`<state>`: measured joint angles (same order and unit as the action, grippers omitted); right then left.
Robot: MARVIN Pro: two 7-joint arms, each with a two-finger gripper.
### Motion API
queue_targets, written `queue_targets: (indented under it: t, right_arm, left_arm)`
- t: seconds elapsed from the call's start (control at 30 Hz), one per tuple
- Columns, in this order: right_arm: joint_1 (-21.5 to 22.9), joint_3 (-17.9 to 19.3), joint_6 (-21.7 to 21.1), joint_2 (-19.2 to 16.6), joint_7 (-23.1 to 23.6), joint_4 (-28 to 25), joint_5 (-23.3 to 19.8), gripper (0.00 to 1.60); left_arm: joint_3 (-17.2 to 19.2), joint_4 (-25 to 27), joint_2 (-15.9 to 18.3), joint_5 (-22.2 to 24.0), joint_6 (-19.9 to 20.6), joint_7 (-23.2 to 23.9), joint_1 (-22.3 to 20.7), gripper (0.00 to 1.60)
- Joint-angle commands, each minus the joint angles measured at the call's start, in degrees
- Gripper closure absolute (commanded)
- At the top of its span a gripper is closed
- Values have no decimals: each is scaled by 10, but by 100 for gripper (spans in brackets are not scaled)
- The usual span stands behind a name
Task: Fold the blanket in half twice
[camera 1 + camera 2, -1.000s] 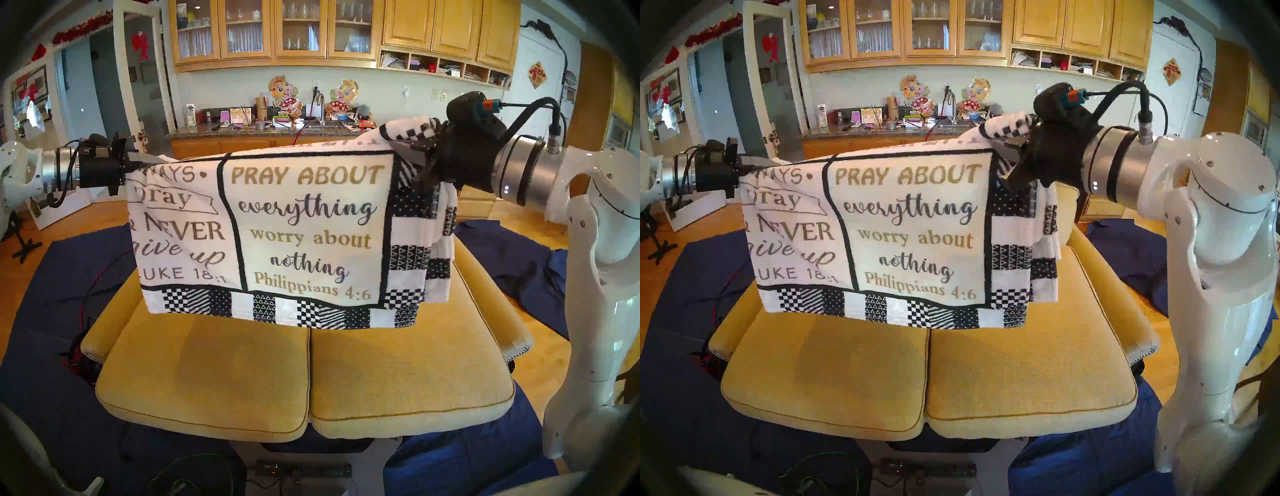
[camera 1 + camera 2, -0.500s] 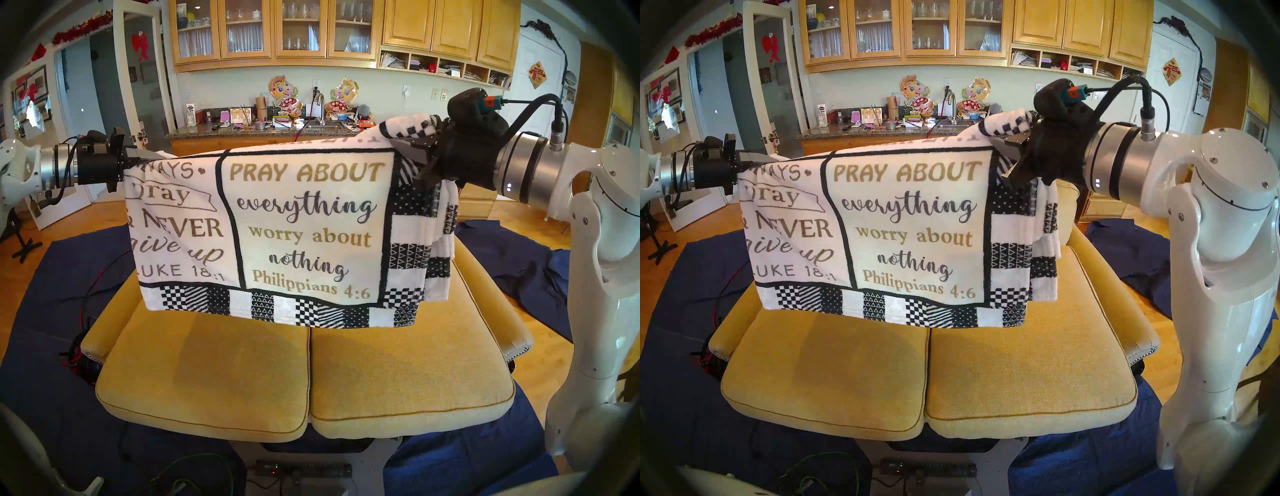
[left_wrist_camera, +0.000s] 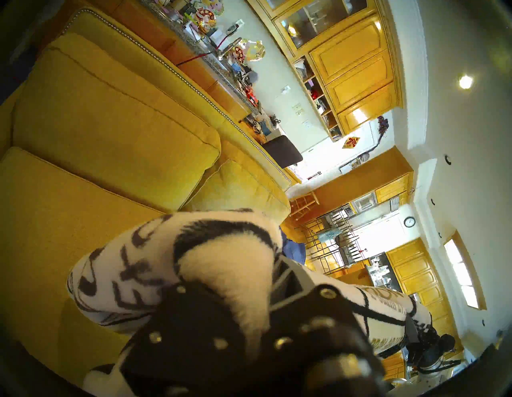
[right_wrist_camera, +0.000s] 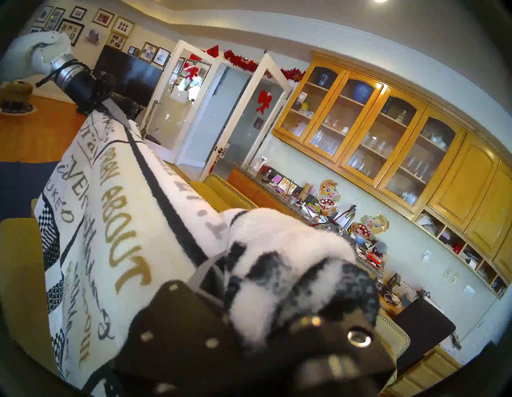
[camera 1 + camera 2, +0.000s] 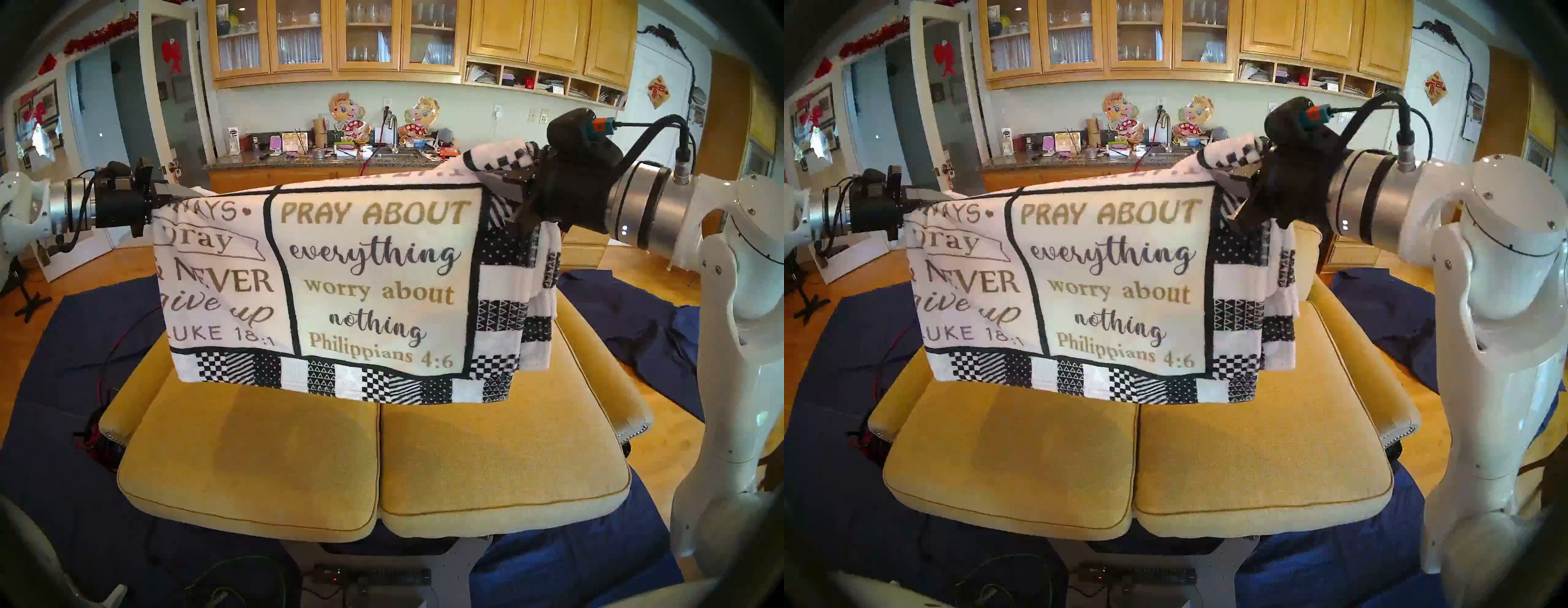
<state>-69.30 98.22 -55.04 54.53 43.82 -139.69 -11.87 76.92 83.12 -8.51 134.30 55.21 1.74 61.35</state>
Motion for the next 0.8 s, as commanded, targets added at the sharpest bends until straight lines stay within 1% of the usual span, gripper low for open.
queue_targets:
  t: [0.0,0.77]
  right_arm:
    - [21,13,5,-4,-3,-3,3,160]
    - [33,29,1,-18,8,-3,4,160]
  left_arm:
    - [22,-3,14,7,-2,9,-18,160]
    - [29,-5,14,9,-2,6,-17,160]
